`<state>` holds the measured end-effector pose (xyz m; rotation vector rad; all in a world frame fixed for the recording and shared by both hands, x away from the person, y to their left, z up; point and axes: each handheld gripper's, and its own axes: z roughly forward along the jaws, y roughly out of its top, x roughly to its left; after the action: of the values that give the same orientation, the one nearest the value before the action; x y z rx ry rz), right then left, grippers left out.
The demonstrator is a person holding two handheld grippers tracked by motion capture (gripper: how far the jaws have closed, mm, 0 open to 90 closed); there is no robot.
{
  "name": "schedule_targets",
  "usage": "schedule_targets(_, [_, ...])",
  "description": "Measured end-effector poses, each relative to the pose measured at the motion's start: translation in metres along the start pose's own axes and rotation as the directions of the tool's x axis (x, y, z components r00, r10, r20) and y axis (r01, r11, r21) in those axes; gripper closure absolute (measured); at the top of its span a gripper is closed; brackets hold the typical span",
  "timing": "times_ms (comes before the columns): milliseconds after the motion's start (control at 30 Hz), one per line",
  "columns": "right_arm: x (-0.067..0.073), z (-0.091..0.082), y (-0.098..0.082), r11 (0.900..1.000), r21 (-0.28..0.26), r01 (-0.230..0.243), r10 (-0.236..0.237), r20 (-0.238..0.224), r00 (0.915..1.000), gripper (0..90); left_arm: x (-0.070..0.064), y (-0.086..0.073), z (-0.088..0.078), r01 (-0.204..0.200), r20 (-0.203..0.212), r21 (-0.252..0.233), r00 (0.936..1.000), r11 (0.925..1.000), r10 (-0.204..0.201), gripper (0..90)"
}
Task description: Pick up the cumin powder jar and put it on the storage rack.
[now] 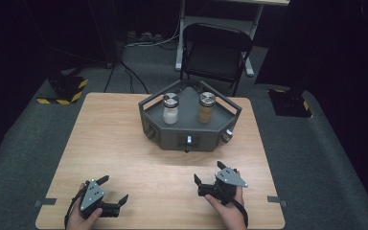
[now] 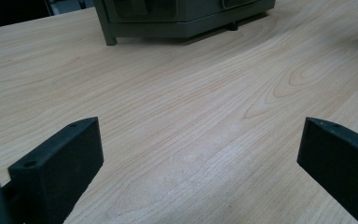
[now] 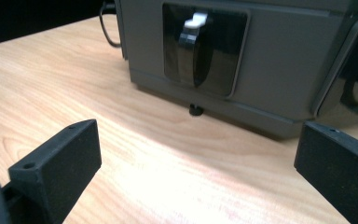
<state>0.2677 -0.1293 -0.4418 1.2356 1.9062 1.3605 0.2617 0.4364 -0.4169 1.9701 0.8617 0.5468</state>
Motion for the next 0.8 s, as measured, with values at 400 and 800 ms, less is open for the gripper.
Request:
schedule_targets(400, [0.002, 0.0011, -0.0099, 0.998, 0.067, 0.018, -0.017, -0.011, 0.9998, 0.6, -0.0027, 0.002, 0.0016, -0.013, -0.002, 0.009, 0.9999, 0.9999, 0.013, 0.6])
schedule_targets(800, [0.0038, -0.0012, -0.0081, 0.988, 0.136, 0.067, -0.067, -0.007, 0.9978, 0.9, -0.0045, 0.0041, 0.0035, -0.013, -0.004, 0.019, 0.9999, 0.9997, 0.013, 0.6])
